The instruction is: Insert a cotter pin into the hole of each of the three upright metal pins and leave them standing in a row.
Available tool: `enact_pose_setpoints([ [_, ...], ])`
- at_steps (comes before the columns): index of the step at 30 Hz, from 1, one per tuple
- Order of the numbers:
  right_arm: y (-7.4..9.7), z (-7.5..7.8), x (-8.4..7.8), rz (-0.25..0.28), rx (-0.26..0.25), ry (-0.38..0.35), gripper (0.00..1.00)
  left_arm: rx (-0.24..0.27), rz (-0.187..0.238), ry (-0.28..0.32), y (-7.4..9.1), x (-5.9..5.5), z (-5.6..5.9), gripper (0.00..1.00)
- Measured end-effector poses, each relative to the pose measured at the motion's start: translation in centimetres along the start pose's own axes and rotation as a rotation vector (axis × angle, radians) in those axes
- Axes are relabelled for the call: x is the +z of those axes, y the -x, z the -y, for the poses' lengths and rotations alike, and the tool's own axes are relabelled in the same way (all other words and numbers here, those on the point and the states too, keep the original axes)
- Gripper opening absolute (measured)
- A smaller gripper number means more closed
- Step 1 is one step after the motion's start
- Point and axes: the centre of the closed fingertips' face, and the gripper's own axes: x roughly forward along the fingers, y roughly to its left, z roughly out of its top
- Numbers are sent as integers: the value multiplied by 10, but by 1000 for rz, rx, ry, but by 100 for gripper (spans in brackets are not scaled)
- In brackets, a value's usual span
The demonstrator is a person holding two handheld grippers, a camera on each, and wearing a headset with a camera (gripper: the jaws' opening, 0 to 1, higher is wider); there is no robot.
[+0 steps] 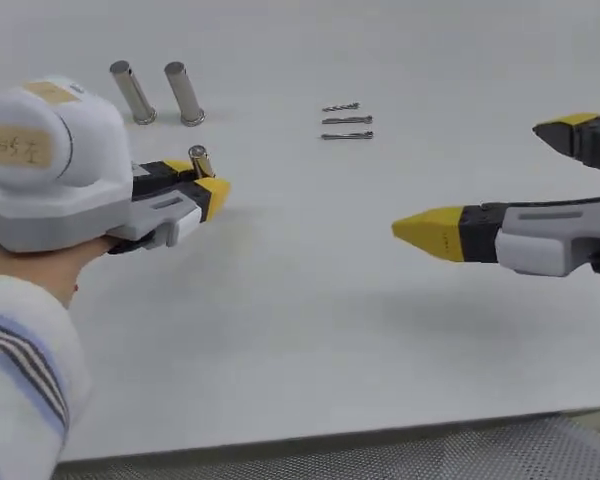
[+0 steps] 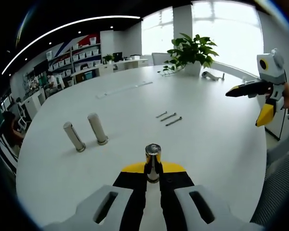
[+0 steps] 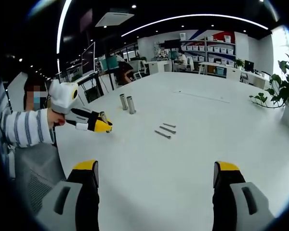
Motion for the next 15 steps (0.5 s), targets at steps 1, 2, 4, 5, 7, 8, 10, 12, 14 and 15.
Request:
enact_pose_setpoints([
  [1, 0, -1, 0, -1, 2, 0, 98, 4, -3, 7, -1, -2, -1, 5],
  [2, -1, -1, 0, -2, 4, 0, 98, 10, -2, 10, -2, -2, -2, 5],
  [4, -1, -1, -1, -4, 8, 2, 98, 19, -3, 26, -3, -4, -4, 5],
  [5, -1, -1, -1, -4, 10, 4, 98, 25, 0, 47, -3, -5, -5, 5],
  [7, -2, -2, 0, -5, 12, 6, 98, 33, 2, 67, -4, -7, -7, 5],
  [8, -2, -2, 0, -5, 13, 6, 98, 40, 1, 69, -4, -8, -8, 5],
  [10, -3, -3, 0, -9, 15, 4, 98, 69, -4, 92, -4, -10, -12, 5],
  [12, -4, -3, -1, -12, 11, -3, 98, 78, 1, 112, -4, -11, -14, 5],
  [14, -4, -3, -1, -9, 15, 0, 98, 79, 4, 127, -4, -12, -14, 5],
  [15, -5, -3, 0, -8, 15, 1, 98, 80, 7, 133, -4, -12, -14, 5],
])
